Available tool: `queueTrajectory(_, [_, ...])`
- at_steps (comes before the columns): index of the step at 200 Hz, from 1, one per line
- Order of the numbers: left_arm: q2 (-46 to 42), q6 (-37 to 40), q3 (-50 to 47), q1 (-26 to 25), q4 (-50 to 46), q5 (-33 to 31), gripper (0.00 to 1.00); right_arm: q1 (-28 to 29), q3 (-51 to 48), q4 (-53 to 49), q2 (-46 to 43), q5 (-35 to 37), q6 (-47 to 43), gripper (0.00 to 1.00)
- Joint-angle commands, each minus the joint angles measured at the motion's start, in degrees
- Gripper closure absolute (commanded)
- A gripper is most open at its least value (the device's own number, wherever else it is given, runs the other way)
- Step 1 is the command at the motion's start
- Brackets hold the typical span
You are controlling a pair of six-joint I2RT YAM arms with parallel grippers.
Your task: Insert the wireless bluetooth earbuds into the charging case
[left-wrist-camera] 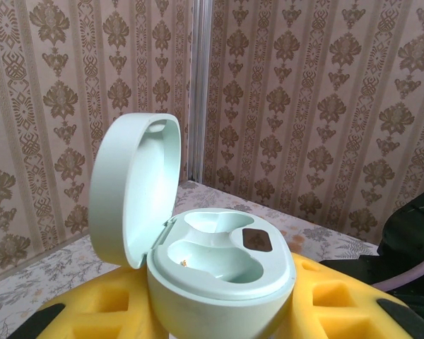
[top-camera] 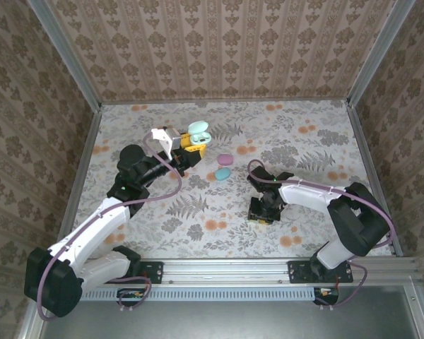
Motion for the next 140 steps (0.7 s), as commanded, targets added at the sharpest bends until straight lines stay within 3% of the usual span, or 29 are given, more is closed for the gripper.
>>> queueTrajectory(1, [0.02, -0.88, 1.41, 0.24, 2.56, 0.99, 0.74, 0.35, 1.61, -4.0, -1.91, 1.37, -0.87, 0.66])
queueTrajectory(68, [-0.51, -0.61, 1.36, 0.16, 2.12, 0.55, 0.74, 0.42, 9.5, -11.76, -0.67, 5.94, -17.03, 0.63])
queueTrajectory(106, [-1.19, -0.04, 1.33, 0.09, 1.37, -0.18, 0.74, 0.88, 12.03, -13.89, -1.2, 4.37, -37.86, 0.61])
queueTrajectory(119, [-1.77, 0.47, 1.23, 0.13, 0.79, -0.75, 0.74, 0.76, 13.36, -14.21, -1.3, 6.26, -41.12, 0.61])
queueTrajectory(140, [-2.99, 1.61, 0.78, 0.16, -0.12, -1.96, 0.74, 0.82, 14.67, -14.02, -0.41, 1.92, -51.14, 0.61])
